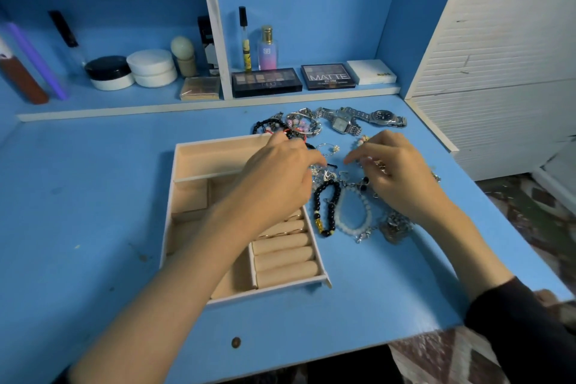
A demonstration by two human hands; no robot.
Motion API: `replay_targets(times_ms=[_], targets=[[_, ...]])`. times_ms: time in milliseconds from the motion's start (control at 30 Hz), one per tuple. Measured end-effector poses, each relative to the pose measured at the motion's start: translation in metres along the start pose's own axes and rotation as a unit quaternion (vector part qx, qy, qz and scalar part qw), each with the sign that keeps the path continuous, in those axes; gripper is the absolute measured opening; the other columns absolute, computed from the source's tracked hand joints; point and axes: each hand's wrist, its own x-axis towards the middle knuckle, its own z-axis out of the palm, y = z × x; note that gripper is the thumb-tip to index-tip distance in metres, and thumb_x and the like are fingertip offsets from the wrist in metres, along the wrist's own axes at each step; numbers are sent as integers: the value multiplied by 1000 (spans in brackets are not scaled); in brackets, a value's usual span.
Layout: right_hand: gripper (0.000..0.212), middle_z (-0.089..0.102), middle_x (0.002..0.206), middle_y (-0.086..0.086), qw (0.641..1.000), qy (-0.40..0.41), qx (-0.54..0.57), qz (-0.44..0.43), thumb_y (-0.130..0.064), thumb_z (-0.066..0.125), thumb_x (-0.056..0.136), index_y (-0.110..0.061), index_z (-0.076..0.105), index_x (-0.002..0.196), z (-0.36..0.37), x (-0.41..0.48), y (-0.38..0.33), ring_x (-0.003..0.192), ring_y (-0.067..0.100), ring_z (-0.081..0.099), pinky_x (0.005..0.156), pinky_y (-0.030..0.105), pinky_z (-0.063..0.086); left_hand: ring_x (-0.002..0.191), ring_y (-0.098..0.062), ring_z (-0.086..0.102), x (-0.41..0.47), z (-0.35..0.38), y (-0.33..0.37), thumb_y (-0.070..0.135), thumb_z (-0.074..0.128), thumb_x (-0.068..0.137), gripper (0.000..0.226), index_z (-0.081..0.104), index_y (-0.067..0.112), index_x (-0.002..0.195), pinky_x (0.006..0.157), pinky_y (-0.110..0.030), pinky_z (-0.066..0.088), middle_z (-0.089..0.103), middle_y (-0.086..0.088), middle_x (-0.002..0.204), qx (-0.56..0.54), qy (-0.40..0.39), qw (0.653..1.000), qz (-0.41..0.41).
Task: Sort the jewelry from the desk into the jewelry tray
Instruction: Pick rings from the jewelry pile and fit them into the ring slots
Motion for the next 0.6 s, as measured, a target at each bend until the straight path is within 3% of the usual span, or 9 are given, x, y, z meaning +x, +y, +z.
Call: replay_targets(times_ms=[133, 267, 467, 600], targets=[[37, 52, 81, 7, 995, -27, -67, -69, -5, 41, 82, -22, 74, 88, 11, 10, 2, 79, 25, 43, 64, 34, 36, 110, -19, 34, 13, 13, 0, 9, 42, 93, 45, 48, 32, 131, 97, -33, 31, 53, 2, 119, 52, -57, 997, 3], [40, 49, 78, 3, 995, -19, -86, -55, -6, 40, 76, -20, 76, 84, 13, 10, 5, 76, 23, 41, 61, 31, 32, 111, -17, 33, 12, 15, -3, 4, 44, 89, 46, 59, 35, 120, 99, -32, 31, 53, 6, 120, 45, -56, 997, 9], [21, 52, 83, 1, 996, 12, -87, 15, -3, 55, 80, -15, 72, 80, 8, 8, 4, 86, 22, 46, 65, 32, 38, 105, -10, 33, 9, 12, -7, 4, 44, 88, 39, 71, 32, 92, 96, -27, 31, 54, 11, 115, -17, -31, 999, 4], [7, 51, 84, -1, 995, 9, -95, 41, -23, 63, 83, -18, 67, 85, 8, 8, 2, 89, 21, 46, 66, 31, 36, 97, -6, 30, 13, 10, -9, 1, 42, 88, 39, 70, 28, 91, 95, -28, 32, 56, 9, 111, -44, 3, 999, -12]])
